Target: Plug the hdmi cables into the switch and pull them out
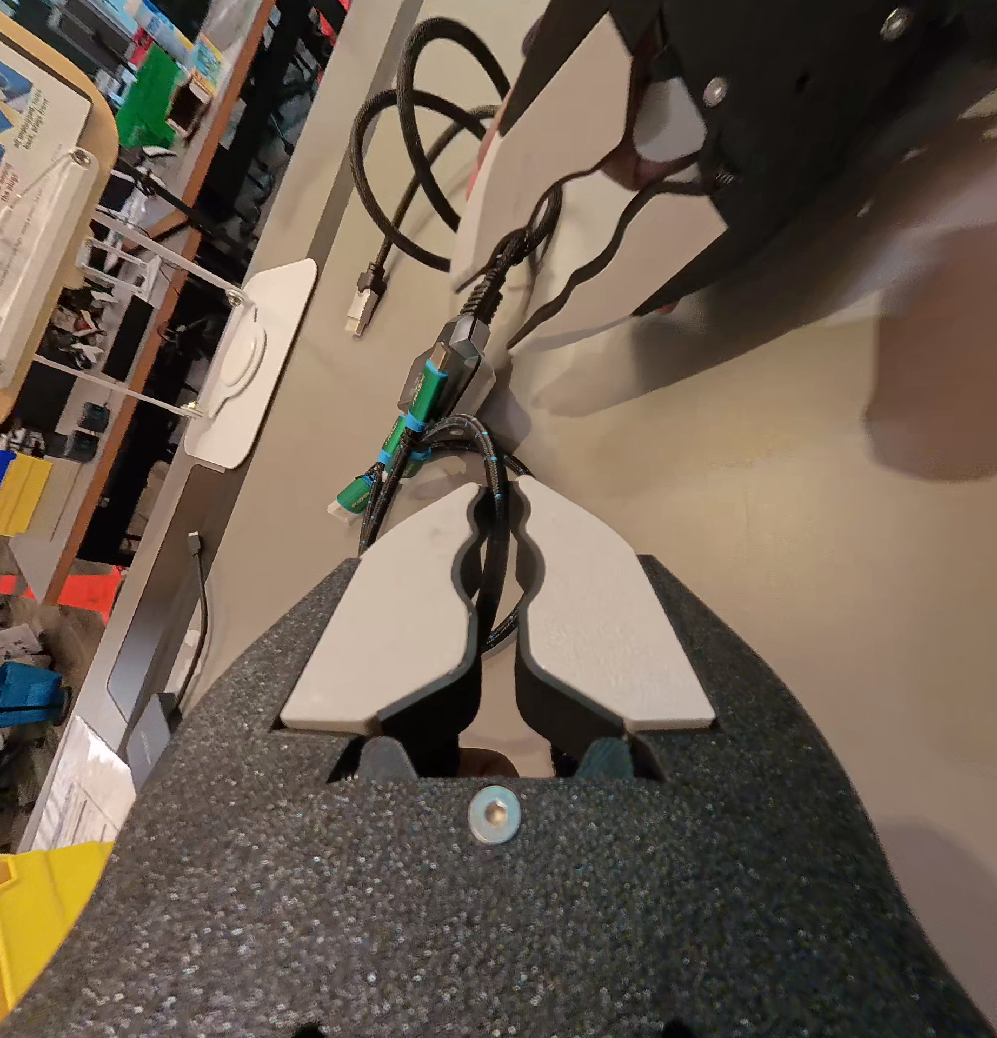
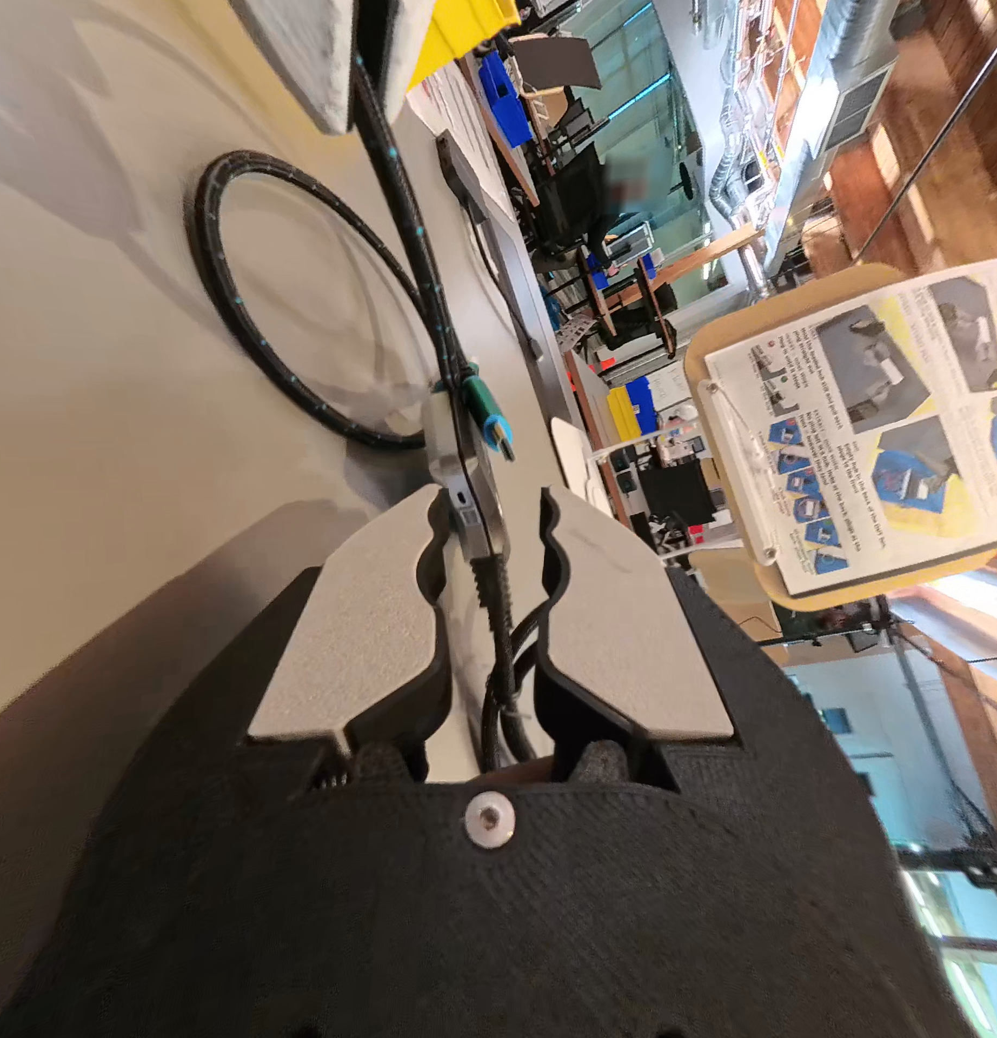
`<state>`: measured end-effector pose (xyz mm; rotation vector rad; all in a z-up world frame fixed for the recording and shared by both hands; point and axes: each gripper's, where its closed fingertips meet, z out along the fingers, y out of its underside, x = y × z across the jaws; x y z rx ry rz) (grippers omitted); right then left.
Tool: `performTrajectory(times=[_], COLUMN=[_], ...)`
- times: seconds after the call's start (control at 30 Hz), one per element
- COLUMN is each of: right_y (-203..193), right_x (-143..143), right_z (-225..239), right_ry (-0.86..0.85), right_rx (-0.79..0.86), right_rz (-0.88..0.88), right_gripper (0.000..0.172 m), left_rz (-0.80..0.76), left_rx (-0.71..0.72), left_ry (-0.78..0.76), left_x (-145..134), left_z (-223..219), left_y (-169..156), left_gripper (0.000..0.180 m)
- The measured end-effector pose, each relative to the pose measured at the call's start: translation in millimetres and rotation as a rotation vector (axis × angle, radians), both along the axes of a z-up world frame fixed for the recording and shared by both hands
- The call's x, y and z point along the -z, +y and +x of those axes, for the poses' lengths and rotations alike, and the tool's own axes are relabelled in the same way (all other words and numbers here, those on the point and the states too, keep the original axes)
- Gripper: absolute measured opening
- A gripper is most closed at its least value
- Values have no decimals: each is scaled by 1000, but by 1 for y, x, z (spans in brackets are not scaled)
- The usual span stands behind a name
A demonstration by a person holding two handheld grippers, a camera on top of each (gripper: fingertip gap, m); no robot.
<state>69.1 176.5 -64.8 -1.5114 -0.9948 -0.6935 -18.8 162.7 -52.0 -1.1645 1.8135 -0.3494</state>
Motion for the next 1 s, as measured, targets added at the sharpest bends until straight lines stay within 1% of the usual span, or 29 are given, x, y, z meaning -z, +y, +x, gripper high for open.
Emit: performTrajectory(times=[0.13,0.2,0.27,0.37,0.6,0.67,0.73,0.9,1.0], right_y=[10,12,12,10,5,4,2,-2,-2], right_x=[-9,-9,-7,-5,-3,-3,-4,-8,-11], right_z=[-11,-15,-19,-29,-39,-40,-42,-51,-60], right_ry=[-44,-73,-101,-158,-274,-303,-333,-365,-387], right_rx=[6,5,-10,-49,-108,-117,-128,-185,-228], right_rz=[33,32,35,55,120,137,156,208,240], right_gripper=[31,30,25,12,11,11,10,10,10], left_rz=[37,54,63,65,24,31,18,9,11], left_rx=[24,37,48,46,57,67,73,77,96], left_ry=[-33,-51,-62,-64,-60,-79,-99,-177,-137], left_x=[-3,-4,-4,-1,8,3,-5,-34,-34], left_z=[-6,-10,-15,-22,-34,-37,-40,-36,-22], left_y=[-8,-13,-17,-19,-24,-25,-25,-16,-3], left_gripper=[7,7,7,7,9,21,29,33,38])
